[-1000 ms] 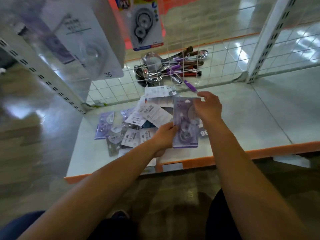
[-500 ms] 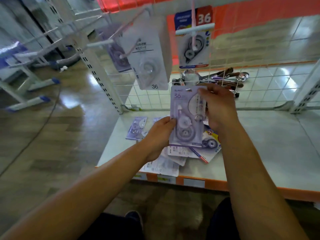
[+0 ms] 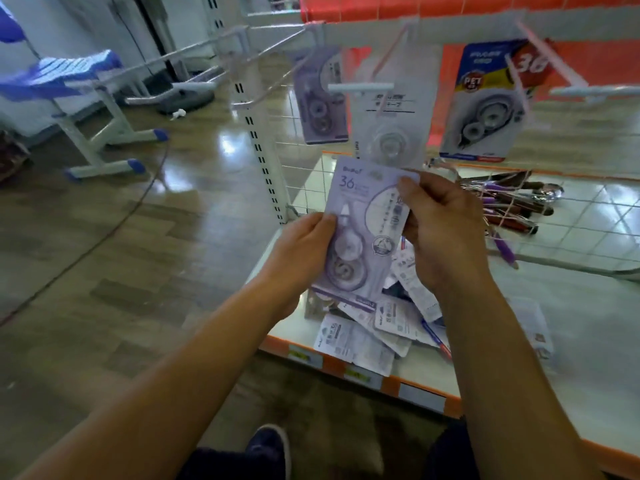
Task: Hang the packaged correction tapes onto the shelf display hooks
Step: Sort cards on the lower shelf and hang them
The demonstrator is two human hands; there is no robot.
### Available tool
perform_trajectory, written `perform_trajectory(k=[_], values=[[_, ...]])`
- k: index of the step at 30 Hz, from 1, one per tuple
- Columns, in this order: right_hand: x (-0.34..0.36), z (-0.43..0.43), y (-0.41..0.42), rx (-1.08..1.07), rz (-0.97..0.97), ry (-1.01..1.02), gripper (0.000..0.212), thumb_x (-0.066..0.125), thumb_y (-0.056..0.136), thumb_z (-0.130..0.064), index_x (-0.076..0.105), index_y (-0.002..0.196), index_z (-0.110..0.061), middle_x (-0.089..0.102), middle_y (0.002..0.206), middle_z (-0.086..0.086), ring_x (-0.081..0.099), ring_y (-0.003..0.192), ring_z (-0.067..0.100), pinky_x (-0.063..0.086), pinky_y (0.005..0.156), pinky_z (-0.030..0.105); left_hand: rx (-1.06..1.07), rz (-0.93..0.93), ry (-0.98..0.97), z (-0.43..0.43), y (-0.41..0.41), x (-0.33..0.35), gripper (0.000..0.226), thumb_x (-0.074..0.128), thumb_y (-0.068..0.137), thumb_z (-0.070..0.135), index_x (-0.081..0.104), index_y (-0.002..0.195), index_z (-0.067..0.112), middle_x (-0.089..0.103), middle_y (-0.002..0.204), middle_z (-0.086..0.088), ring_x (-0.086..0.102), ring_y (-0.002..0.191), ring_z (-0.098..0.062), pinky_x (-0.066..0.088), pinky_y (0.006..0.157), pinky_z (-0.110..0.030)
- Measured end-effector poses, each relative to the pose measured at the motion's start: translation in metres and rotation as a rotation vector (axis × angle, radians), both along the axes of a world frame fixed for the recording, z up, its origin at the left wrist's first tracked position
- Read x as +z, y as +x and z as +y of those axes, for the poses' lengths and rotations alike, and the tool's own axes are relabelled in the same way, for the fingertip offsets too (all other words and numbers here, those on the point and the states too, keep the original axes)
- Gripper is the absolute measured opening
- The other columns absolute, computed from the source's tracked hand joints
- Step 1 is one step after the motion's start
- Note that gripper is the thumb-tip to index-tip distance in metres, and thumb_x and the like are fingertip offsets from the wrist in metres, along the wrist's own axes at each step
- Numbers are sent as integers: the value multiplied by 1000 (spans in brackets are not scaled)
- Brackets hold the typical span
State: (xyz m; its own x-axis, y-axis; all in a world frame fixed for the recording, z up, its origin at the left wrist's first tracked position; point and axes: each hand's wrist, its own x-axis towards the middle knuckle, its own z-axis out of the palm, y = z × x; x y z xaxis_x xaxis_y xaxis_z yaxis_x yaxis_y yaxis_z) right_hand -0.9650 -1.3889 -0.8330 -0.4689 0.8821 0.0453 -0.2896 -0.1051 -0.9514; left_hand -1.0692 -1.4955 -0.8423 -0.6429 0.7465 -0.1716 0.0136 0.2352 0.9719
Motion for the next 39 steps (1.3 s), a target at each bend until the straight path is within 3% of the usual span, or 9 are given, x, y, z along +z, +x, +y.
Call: perform_trajectory(k=[6, 9, 15, 18, 20, 25, 30, 33, 39], values=[[24, -22, -35, 23, -22, 160, 19, 61, 92, -13, 70, 81, -26, 71, 74, -5, 66, 78, 20, 57, 80, 45, 112, 43, 69, -18, -30, 15, 33, 43, 102, 28, 67, 86, 15, 72, 88, -4, 67, 82, -20, 53, 78, -39], [36, -31, -51, 45, -28, 274, 22, 60, 91, -12, 69, 79, -28, 69, 71, -7, 66, 74, 19, 57, 78, 50, 174, 56, 104, -22, -42, 19, 36, 41, 102, 37, 69, 89, 18, 74, 86, -1, 70, 82, -17, 56, 79, -38], [53, -46, -77, 35, -59, 455, 24, 62, 90, -16, 66, 74, -34, 68, 65, -12, 65, 64, 10, 58, 63, 37, 372, 80, 283, -22, -53, 23, 41, 40, 99, 46, 64, 87, 15, 73, 90, -12, 70, 89, -32, 54, 87, -55], [55, -50, -87, 8, -56, 519, 19, 61, 88, -21, 66, 75, -35, 69, 68, 1, 62, 64, 25, 56, 64, 42, 435, 86, 333, -21, -54, 25, 40, 38, 102, 42, 62, 81, 18, 72, 77, -4, 68, 77, -24, 55, 82, -48], [58, -50, -93, 13, -60, 539, 19, 61, 90, -21, 66, 77, -34, 68, 68, 3, 59, 62, 23, 55, 63, 39, 456, 73, 337, -20, -56, 27, 42, 36, 102, 42, 62, 78, 18, 70, 72, 0, 67, 73, -18, 56, 76, -40], [61, -47, -102, 18, -89, 566, 20, 60, 92, -19, 66, 78, -32, 62, 61, -6, 52, 56, 11, 51, 59, 34, 452, 67, 313, -19, -63, 31, 58, 33, 101, 47, 63, 94, -2, 69, 78, -16, 67, 77, -32, 55, 78, -46], [61, -42, -113, -42, -101, 586, 20, 61, 90, -20, 65, 75, -32, 63, 62, 5, 50, 54, 13, 49, 58, 36, 474, 93, 307, -8, -72, 33, 51, 32, 102, 47, 59, 77, 12, 61, 56, 4, 59, 56, -12, 50, 55, -27], [60, -38, -114, -44, -111, 641, 19, 61, 90, -21, 65, 74, -31, 54, 52, -6, 42, 50, 8, 40, 54, 26, 477, 122, 318, -3, -74, 30, 50, 30, 101, 48, 52, 67, 18, 56, 50, 7, 54, 52, -12, 47, 59, -32], [56, -37, -113, -35, -144, 690, 11, 61, 90, -20, 70, 86, -25, 56, 54, -16, 47, 49, 1, 39, 54, 16, 485, 182, 294, -3, -82, 25, 50, 29, 101, 50, 58, 79, 15, 62, 59, 5, 61, 59, -11, 49, 62, -31]])
